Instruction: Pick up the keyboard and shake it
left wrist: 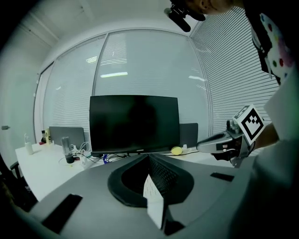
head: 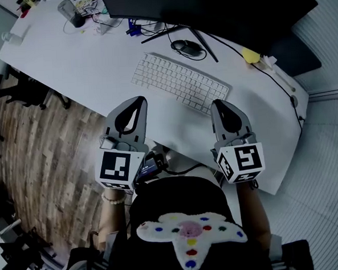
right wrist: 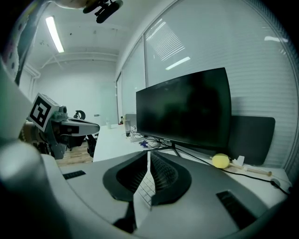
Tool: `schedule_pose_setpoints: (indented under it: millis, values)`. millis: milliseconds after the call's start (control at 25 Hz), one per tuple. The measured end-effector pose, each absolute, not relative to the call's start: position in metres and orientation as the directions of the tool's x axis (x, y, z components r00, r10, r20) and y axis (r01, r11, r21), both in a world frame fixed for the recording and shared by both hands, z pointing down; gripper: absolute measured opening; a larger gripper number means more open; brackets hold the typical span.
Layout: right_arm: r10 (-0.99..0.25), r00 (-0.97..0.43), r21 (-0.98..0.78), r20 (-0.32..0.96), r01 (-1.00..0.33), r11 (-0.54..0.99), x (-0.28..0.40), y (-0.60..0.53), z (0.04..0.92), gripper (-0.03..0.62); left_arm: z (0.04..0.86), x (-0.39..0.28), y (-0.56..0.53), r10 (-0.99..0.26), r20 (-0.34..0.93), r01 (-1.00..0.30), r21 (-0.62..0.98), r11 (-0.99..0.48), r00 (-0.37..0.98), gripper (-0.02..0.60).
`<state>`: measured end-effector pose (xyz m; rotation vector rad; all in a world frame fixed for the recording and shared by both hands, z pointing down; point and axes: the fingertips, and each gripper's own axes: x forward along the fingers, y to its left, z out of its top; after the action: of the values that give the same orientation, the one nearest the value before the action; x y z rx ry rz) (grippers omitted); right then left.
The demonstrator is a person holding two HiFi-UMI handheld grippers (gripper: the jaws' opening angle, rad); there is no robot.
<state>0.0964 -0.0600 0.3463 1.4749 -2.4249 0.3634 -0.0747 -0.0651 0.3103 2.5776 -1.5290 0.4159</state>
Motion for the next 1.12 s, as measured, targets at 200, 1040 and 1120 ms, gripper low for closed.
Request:
schedule_pose_setpoints:
  millis: [200, 1040, 1120]
  values:
    - [-0.847, -0.353, -0.070, 0.398, -0.932, 0.356, 0.118, -0.068, 0.365, 0.043, 0.315, -0.065, -0.081, -0.813, 0.297, -0.845, -0.039, -0.534, 0.501, 0.017]
    - [-0.748, -0.254, -0.264, 0.613, -0.958, 0.109, 0.161, -0.087, 0.500, 0.282, 0.346, -0.064, -0.106, -0.761, 0.376, -0.817, -0.019, -0.576, 0.528, 0.017]
    - [-0.740, -0.263, -0.292, 0.619, -0.952, 0.093, 0.162, -0.087, 0.509, 0.290, 0.349, -0.065, -0.106, -0.760, 0.382, -0.819, -0.016, -0.574, 0.525, 0.017]
